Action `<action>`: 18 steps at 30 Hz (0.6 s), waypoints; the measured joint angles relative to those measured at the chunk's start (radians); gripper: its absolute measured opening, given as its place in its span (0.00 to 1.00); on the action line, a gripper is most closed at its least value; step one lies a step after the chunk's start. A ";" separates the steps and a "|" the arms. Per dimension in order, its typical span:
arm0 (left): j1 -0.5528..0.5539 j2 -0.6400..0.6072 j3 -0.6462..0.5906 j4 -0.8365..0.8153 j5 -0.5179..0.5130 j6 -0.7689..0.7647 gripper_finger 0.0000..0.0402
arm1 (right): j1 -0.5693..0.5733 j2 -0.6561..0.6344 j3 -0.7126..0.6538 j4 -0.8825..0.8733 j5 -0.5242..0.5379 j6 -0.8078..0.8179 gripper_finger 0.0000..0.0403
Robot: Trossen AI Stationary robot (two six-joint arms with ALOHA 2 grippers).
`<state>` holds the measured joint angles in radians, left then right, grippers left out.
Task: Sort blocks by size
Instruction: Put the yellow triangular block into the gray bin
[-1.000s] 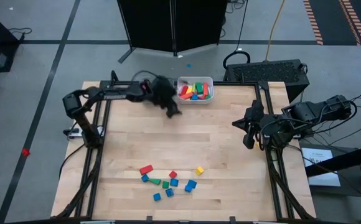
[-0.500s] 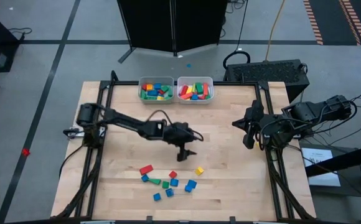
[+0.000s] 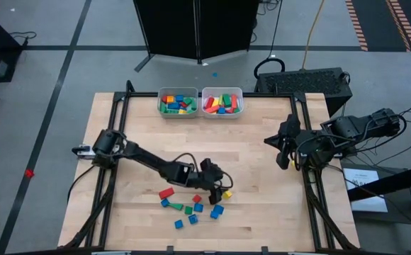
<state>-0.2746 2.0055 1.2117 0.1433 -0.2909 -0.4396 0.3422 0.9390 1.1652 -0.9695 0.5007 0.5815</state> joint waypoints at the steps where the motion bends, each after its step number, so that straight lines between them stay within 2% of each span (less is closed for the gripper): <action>1: -0.012 0.000 0.000 0.003 -0.040 0.000 0.89 | 0.000 0.000 0.000 0.000 0.000 0.010 0.00; 5: -0.055 0.017 0.004 0.033 -0.218 -0.032 0.89 | 0.000 0.000 0.000 -0.001 -0.004 0.030 0.00; 8: -0.065 0.047 0.010 0.086 -0.231 -0.079 0.89 | 0.000 0.000 0.000 -0.001 -0.006 0.032 0.00; 12: -0.083 0.099 0.079 0.079 -0.234 -0.103 0.89 | 0.000 0.000 0.000 -0.001 -0.006 0.034 0.00; 18: -0.094 0.191 0.215 -0.010 -0.234 -0.104 0.89 | 0.000 0.005 0.000 -0.001 -0.006 0.055 0.00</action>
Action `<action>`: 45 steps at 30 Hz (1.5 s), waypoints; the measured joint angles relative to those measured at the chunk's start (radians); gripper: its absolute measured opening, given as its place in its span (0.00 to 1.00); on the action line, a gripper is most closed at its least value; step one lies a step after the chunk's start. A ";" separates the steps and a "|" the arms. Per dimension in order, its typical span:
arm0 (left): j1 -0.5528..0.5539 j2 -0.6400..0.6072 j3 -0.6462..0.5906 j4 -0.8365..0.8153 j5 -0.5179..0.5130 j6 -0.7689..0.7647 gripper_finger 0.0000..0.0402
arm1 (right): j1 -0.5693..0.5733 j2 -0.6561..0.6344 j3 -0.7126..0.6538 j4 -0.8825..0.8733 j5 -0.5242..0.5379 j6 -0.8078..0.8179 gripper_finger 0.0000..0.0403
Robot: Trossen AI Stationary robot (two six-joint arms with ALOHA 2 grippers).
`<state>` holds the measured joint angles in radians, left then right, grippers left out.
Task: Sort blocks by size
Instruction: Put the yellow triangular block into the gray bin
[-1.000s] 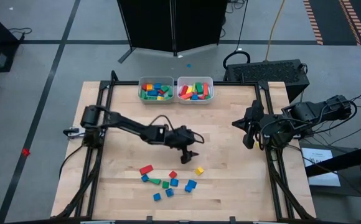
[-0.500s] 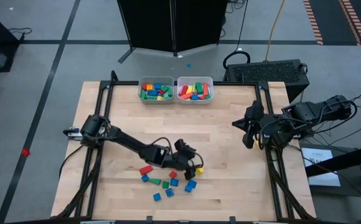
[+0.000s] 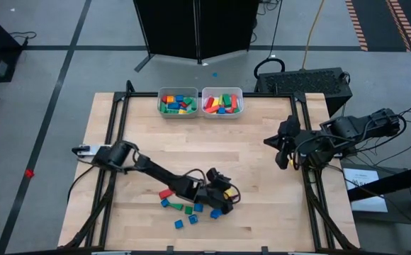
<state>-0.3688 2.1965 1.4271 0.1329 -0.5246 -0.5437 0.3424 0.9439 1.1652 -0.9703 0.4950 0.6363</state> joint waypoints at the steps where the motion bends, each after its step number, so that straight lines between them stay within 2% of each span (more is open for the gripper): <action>1: 0.000 0.016 0.018 -0.031 0.000 -0.001 0.89 | 0.000 0.002 0.000 0.000 0.000 0.005 0.00; 5: -0.002 0.069 0.069 -0.114 0.001 -0.014 0.89 | 0.000 0.018 0.000 0.000 -0.003 0.011 0.00; 11: -0.001 0.087 0.078 -0.250 0.020 -0.198 0.89 | 0.000 0.054 0.000 0.000 -0.003 0.010 0.00; 19: -0.006 0.083 0.079 -0.395 0.077 -0.192 0.87 | 0.000 0.088 0.000 -0.010 -0.028 0.005 0.00; 25: -0.003 0.084 0.077 -0.434 0.107 -0.200 0.73 | 0.000 0.084 0.000 -0.009 -0.055 0.007 0.00; 35: 0.023 0.070 0.075 -0.442 0.185 -0.070 0.32 | 0.000 0.084 0.000 -0.008 -0.053 0.010 0.00; 40: 0.063 -0.006 0.066 -0.482 0.208 0.006 0.32 | 0.000 0.084 0.000 -0.008 -0.054 0.011 0.00; 45: 0.169 -0.126 0.066 -0.609 0.110 0.093 0.32 | 0.000 0.084 0.000 -0.009 -0.055 0.007 0.00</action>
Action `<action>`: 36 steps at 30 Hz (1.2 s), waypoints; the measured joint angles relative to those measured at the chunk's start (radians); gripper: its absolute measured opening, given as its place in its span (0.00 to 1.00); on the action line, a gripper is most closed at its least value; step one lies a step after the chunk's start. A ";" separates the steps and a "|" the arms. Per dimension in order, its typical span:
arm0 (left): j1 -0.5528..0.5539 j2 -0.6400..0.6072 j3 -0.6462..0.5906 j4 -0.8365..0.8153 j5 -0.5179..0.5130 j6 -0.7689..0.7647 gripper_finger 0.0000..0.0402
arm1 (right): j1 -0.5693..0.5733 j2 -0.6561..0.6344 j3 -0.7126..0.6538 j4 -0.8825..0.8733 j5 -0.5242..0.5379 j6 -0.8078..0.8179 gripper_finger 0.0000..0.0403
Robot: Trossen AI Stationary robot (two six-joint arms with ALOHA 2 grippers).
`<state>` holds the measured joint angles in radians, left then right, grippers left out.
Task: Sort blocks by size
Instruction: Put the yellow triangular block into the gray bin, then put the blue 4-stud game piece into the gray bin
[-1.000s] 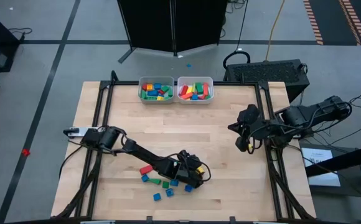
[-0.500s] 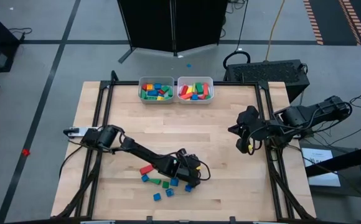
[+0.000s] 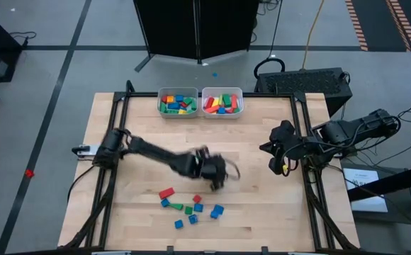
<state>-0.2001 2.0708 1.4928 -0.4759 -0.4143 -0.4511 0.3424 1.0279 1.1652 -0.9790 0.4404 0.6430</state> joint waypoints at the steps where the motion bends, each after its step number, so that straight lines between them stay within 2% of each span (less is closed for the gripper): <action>1: 0.026 -0.026 0.001 -0.030 -0.020 0.017 0.32 | 0.000 0.000 0.000 -0.001 0.000 0.000 0.00; 7: 0.221 -0.141 0.001 -0.164 -0.064 0.133 0.32 | 0.000 0.000 0.000 -0.018 0.002 -0.011 0.00; 14: 0.491 -0.293 -0.057 -0.166 -0.025 0.182 0.32 | 0.000 0.000 0.000 -0.076 0.002 -0.009 0.00; 18: 0.636 -0.354 -0.124 -0.164 0.073 0.196 0.32 | 0.000 0.000 0.000 -0.103 0.003 -0.010 0.00; 23: 0.755 -0.349 -0.183 -0.159 0.227 0.206 0.32 | 0.000 0.000 0.000 -0.112 0.008 -0.043 0.00; 25: 0.785 -0.333 -0.191 -0.131 0.261 0.214 0.38 | 0.000 0.000 0.000 -0.113 0.014 -0.059 0.00; 31: 0.819 -0.320 -0.193 -0.133 0.324 0.290 0.68 | -0.001 0.000 0.000 -0.112 0.037 -0.098 0.00; 34: 0.827 -0.336 -0.191 -0.150 0.448 0.344 0.75 | -0.001 0.000 0.000 -0.112 0.036 -0.103 0.00; 36: 0.816 -0.354 -0.190 -0.151 0.588 0.361 0.76 | -0.003 0.000 0.000 -0.111 0.039 -0.093 0.00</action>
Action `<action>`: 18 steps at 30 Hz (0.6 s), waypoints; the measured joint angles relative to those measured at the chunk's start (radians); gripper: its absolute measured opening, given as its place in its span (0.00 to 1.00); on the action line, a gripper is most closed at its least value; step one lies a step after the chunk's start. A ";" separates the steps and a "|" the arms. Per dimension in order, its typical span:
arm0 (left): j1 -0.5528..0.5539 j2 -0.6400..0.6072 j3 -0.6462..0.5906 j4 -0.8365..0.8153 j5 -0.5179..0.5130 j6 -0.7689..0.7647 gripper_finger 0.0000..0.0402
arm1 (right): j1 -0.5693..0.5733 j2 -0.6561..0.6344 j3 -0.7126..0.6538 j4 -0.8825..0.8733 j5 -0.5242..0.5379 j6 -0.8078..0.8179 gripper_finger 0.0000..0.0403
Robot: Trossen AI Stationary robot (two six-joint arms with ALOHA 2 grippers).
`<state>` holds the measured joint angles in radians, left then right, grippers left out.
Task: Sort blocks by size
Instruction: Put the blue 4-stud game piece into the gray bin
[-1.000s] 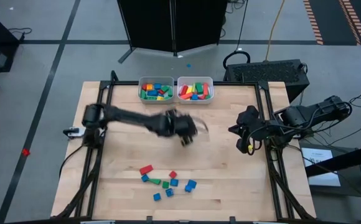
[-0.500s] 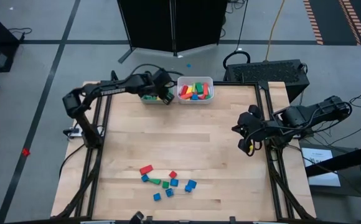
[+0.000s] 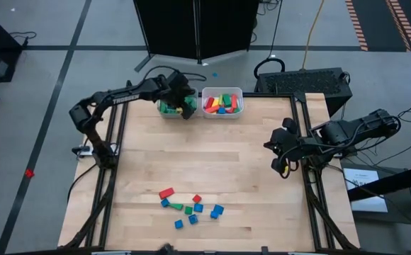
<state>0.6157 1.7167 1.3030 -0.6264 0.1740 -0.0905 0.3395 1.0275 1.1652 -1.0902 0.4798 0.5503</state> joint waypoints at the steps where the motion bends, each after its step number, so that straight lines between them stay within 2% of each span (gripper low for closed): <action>1: -0.015 -0.008 0.001 -0.005 0.081 0.009 0.76 | 0.000 0.000 0.000 0.000 0.008 0.009 0.00; 3: -0.064 -0.025 0.000 -0.035 0.222 0.046 0.77 | 0.000 0.000 0.000 0.001 0.035 0.036 0.00; 5: -0.140 -0.043 0.000 -0.066 0.276 0.121 0.77 | 0.000 0.000 0.000 0.002 0.074 0.071 0.00; 8: -0.283 -0.065 0.000 -0.124 0.283 0.284 0.77 | 0.000 0.000 0.000 0.002 0.100 0.125 0.00; 12: -0.471 -0.064 -0.001 -0.097 0.286 0.426 0.77 | 0.000 0.000 0.000 0.002 0.104 0.168 0.00; 14: -0.546 -0.058 -0.022 -0.002 0.280 0.437 0.77 | 0.000 0.000 0.000 0.002 0.106 0.180 0.00; 18: -0.656 -0.054 -0.138 0.195 0.261 0.385 0.77 | 0.000 0.000 0.000 0.002 0.118 0.228 0.00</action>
<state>-0.0399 1.6630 1.1651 -0.4311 0.4350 0.2943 0.3393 1.0275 1.1652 -1.0885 0.5974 0.7787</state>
